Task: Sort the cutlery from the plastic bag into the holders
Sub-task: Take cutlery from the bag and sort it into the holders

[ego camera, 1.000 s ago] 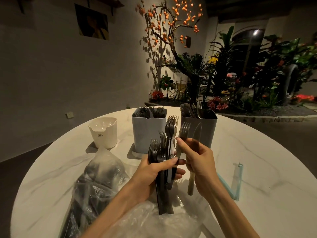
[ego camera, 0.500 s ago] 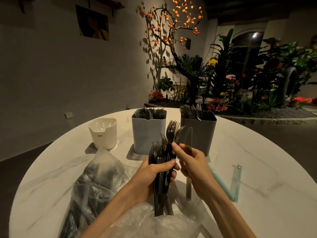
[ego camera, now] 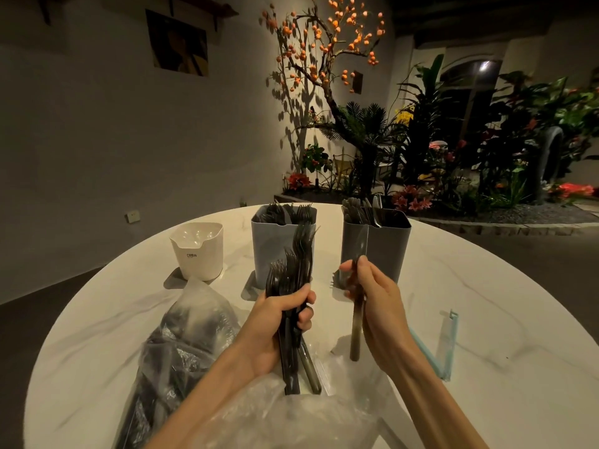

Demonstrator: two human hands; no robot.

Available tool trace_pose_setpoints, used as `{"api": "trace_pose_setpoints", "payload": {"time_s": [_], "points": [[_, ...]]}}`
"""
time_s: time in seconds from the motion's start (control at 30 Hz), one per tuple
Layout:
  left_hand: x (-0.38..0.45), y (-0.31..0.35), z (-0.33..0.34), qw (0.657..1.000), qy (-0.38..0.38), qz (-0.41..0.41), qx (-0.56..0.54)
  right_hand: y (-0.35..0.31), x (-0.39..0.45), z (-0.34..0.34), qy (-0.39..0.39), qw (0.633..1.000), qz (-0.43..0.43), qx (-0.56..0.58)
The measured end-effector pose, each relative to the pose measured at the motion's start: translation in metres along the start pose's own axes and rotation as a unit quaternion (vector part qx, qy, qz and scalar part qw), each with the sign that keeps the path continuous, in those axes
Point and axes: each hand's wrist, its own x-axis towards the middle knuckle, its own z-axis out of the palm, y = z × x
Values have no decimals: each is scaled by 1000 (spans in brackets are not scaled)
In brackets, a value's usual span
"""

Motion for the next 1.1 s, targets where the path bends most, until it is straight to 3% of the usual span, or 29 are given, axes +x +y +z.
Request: {"api": "trace_pose_setpoints", "payload": {"time_s": [0.1,0.27,0.4,0.5,0.6,0.73,0.87,0.93,1.0,1.07,1.1], "points": [[0,2,-2,999,7,28,-43,-5,-3,-2,40,999,-34,-11],[0,8,-11,995,32,52,-85,-34,15,2,7,985,-150,-85],[-1,12,-12,994,53,55,-76,-92,63,7,43,936,-318,-146],[-3,14,-10,995,51,56,-63,-123,106,0,95,889,-384,-233],[-5,15,-8,997,43,57,-42,-120,140,-11,129,867,-352,-328],[-7,18,-5,997,49,45,-37,-90,145,-18,100,867,-258,-415],[-10,19,-4,997,53,49,-36,-78,107,-11,118,871,-271,-393],[-11,19,-3,997,52,60,-23,-73,74,2,42,904,-265,-334],[-13,20,-1,996,50,75,4,-62,42,20,-88,951,-139,-262],[-16,20,2,995,39,86,23,-48,18,35,-169,960,-24,-221],[-18,20,3,995,35,89,32,-41,11,40,-185,964,-8,-193]]}}
